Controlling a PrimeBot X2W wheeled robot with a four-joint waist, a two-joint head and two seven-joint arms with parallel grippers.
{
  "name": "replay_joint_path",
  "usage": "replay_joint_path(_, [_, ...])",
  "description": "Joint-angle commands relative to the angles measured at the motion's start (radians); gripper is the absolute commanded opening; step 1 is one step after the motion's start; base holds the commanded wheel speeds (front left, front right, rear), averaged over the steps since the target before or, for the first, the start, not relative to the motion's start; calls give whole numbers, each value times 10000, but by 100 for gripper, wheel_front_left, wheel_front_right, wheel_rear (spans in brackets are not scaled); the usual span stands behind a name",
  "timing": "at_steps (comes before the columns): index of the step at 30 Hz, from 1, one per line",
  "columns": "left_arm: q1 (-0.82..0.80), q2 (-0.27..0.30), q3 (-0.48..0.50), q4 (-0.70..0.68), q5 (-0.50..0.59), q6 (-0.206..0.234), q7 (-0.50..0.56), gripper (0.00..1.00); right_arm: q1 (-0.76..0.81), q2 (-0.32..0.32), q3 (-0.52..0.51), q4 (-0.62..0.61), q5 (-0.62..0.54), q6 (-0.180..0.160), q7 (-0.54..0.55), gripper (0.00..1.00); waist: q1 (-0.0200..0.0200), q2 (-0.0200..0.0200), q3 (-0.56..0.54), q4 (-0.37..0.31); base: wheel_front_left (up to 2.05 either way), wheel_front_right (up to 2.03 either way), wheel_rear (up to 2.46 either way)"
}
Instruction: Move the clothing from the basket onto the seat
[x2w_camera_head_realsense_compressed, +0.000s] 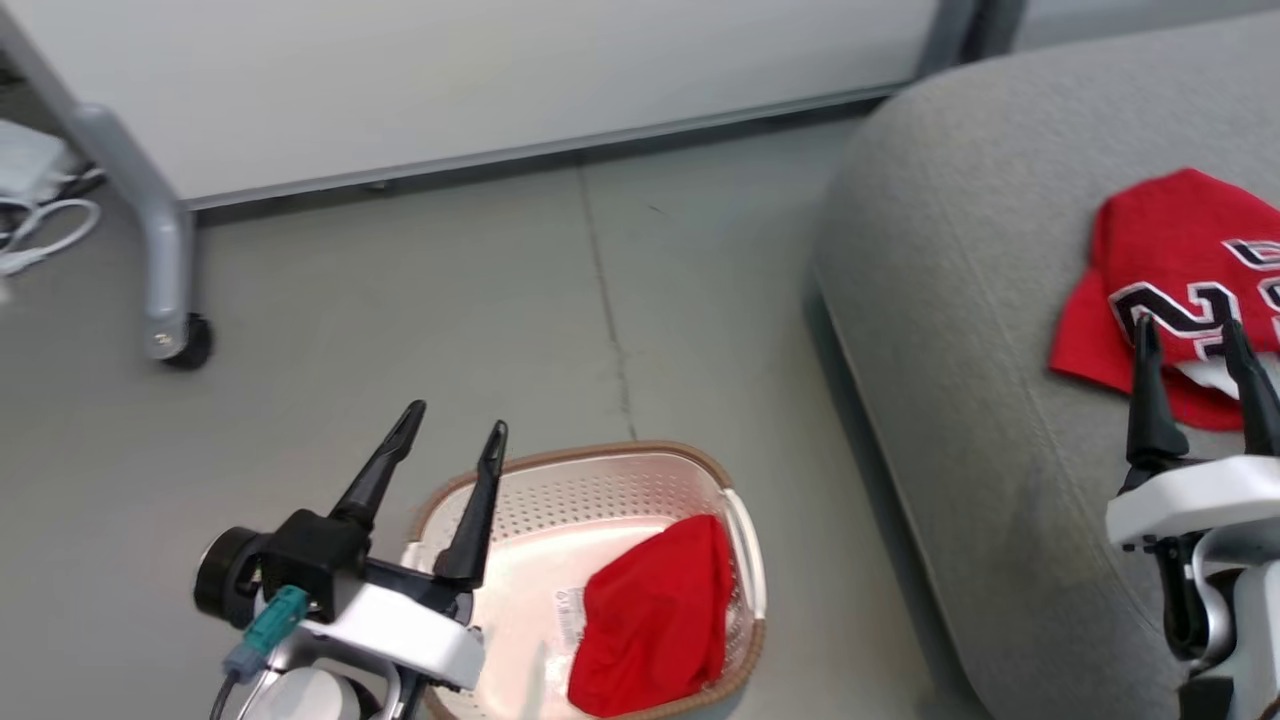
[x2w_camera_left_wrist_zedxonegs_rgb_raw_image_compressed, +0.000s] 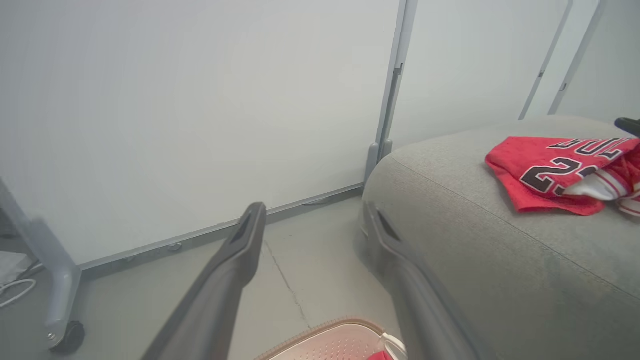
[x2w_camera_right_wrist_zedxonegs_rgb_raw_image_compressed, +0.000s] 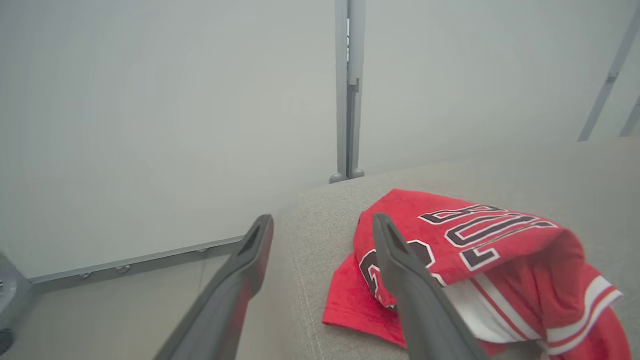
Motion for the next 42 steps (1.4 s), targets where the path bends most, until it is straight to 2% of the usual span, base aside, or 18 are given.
replay_joint_path(1, [183, 8, 151, 0, -114, 114, -82, 100, 382, 23, 130, -556, -13, 2, 237, 100, 0, -1, -471, 636, 0, 0, 0])
replay_joint_path(7, [650, 72, 742, -39, -458, 550, -244, 100, 1461, 144, 719, -2490, 97, 2, 1087, 100, 0, -1, -911, 1330, 0, 0, 0])
replay_joint_path(14, [1102, 167, 1385, -44, -741, 847, -417, 100, 2246, 159, 1332, -3422, 427, 2, 1538, 100, 0, -1, -1280, 1732, 0, 0, 0])
replay_joint_path(23, [1727, 197, 1779, -7, -871, 910, -537, 100, 3253, 162, 1620, -3747, 545, 2, 1809, 100, 0, -1, -1895, 1844, 0, 0, 0])
replay_joint_path(31, [2125, 36, 1657, 152, -841, 837, -577, 100, 4002, 162, 1632, -3978, 638, 2, 2000, 100, 0, -1, -2207, 1752, 0, 0, 0])
replay_joint_path(42, [2244, -2, 1436, 440, -818, 773, -558, 100, 4218, 163, 1692, -4128, 649, 2, 2131, 100, 0, -1, -2326, 1652, 0, 0, 0])
